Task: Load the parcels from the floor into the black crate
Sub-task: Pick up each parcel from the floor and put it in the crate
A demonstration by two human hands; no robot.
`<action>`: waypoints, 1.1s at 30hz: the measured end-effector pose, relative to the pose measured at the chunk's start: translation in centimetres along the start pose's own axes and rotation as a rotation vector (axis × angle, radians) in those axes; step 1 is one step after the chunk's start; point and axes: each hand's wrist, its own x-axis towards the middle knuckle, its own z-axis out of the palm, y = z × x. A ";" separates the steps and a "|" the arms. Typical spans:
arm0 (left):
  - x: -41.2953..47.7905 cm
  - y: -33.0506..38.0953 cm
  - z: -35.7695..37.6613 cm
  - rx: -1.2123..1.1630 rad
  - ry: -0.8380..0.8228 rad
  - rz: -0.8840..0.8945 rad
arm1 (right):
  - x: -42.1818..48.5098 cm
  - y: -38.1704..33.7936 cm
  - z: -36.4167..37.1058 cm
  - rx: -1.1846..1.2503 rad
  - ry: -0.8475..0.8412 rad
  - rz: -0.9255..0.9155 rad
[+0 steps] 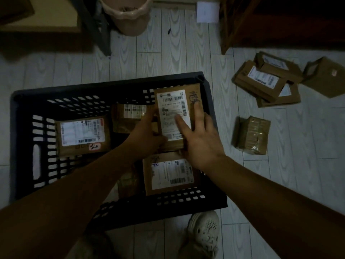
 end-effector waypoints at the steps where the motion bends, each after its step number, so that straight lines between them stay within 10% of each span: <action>1: 0.1 -0.3 -0.2 -0.008 0.006 0.013 | 0.2 -0.2 0.1 -0.014 -0.006 -0.015; 6: 2.2 -0.8 -2.8 0.416 0.172 0.018 | 0.1 -0.5 0.0 -0.076 -0.073 -0.056; 13: 6.2 -5.4 -3.3 1.175 -0.139 0.022 | -0.8 0.9 -0.3 -0.217 -0.121 -0.099; 33: 5.0 -5.8 -4.2 1.147 -0.040 -0.002 | 2.2 0.0 4.0 -0.271 -0.318 0.009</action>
